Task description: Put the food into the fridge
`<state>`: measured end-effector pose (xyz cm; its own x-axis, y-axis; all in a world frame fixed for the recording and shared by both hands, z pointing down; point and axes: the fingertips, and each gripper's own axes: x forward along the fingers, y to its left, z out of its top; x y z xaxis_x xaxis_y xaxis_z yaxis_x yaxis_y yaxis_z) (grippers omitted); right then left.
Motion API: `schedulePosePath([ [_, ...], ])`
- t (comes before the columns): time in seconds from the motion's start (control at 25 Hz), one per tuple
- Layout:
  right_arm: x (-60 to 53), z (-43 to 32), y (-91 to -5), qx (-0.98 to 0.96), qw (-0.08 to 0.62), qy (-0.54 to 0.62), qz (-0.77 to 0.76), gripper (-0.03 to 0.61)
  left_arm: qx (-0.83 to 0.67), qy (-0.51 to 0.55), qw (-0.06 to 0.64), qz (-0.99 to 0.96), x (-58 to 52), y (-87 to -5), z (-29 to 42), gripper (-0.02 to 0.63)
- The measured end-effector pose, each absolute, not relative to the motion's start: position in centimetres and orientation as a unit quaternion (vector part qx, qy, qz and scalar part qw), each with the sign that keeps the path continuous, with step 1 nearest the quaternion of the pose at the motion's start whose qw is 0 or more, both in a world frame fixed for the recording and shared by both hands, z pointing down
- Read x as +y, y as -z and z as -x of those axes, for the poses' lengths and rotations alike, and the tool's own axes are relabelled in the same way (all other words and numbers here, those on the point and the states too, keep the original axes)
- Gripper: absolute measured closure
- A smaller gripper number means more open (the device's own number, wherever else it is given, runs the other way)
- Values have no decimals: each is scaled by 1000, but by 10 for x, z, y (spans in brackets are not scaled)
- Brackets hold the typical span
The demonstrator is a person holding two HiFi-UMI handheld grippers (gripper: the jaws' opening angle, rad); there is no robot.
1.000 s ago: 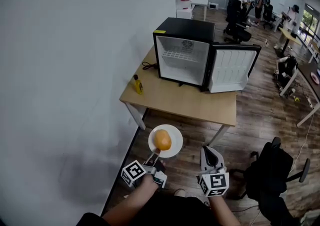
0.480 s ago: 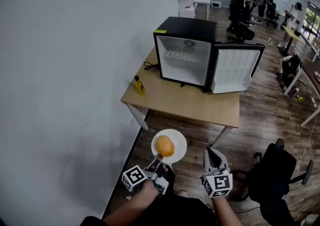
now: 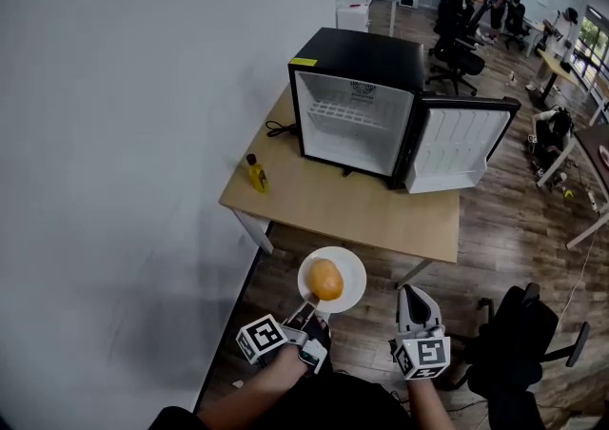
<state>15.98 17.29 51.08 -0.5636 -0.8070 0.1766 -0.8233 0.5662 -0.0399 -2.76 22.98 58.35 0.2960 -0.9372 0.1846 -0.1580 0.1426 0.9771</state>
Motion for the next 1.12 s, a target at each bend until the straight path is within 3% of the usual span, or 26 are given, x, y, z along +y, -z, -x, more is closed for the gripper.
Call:
schedulePosePath([
  [0.6,-9,-80,-484,-876,66,-67,-474,518,-487,322,568,-581,59,-581,100,592],
  [1.12,-81,-45,-484,-854,82,-86,-506,518,-482,304,569,-593,-39,-609,139,592],
])
